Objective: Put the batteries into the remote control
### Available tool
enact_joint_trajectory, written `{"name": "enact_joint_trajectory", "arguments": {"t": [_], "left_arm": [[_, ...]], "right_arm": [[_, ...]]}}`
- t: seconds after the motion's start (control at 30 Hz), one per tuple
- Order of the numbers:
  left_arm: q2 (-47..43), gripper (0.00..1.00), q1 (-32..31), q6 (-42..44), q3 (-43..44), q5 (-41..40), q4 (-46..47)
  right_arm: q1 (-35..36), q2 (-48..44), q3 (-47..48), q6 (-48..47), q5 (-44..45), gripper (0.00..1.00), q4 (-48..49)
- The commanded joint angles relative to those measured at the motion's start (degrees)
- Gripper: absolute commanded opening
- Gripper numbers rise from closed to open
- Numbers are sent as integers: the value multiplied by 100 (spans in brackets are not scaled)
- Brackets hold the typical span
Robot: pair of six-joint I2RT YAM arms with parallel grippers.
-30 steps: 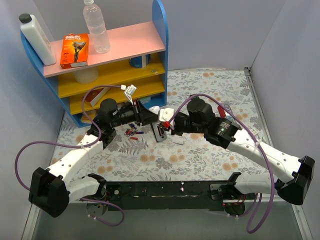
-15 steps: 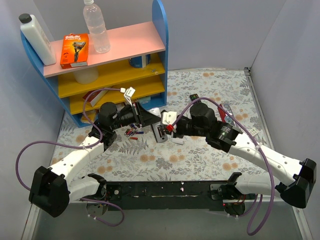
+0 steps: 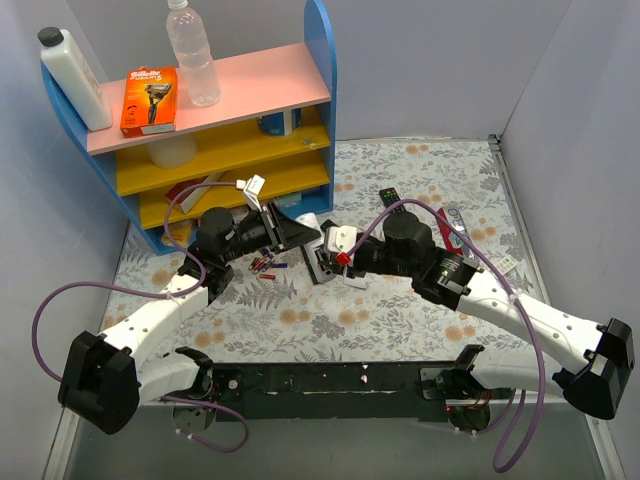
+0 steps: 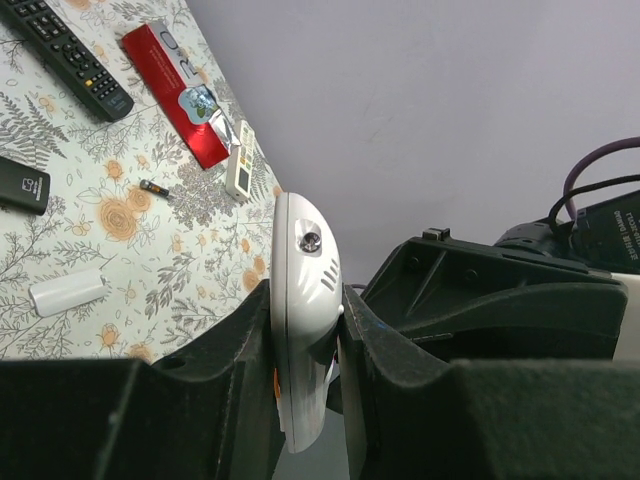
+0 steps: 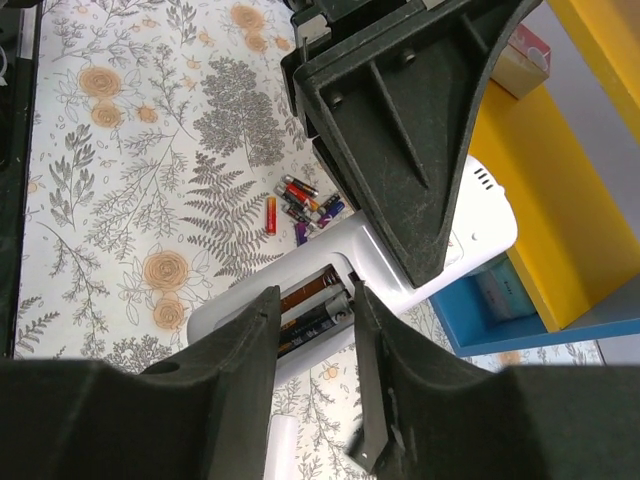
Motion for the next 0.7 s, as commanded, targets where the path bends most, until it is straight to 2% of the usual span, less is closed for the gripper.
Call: {"name": "enact_joint_trajectory", "arguments": {"t": [0.0,0.17,0.33,0.67], "left_arm": [[-326,0,-44,-507,140,-111,757],[-334,0,-53,-349,167,-453,125],[-404,0,-53,-234,0,-603,106],[-387,0,-44,-85,-80,-594,141]], "right_arm": [[-25,158,-333,295,118,45,-931],[-34,61,-359,514,117,51,-738],[-34,-62,-517,1023,320,56,-177],[-34,61,-377,1525,-243,57,54]]}}
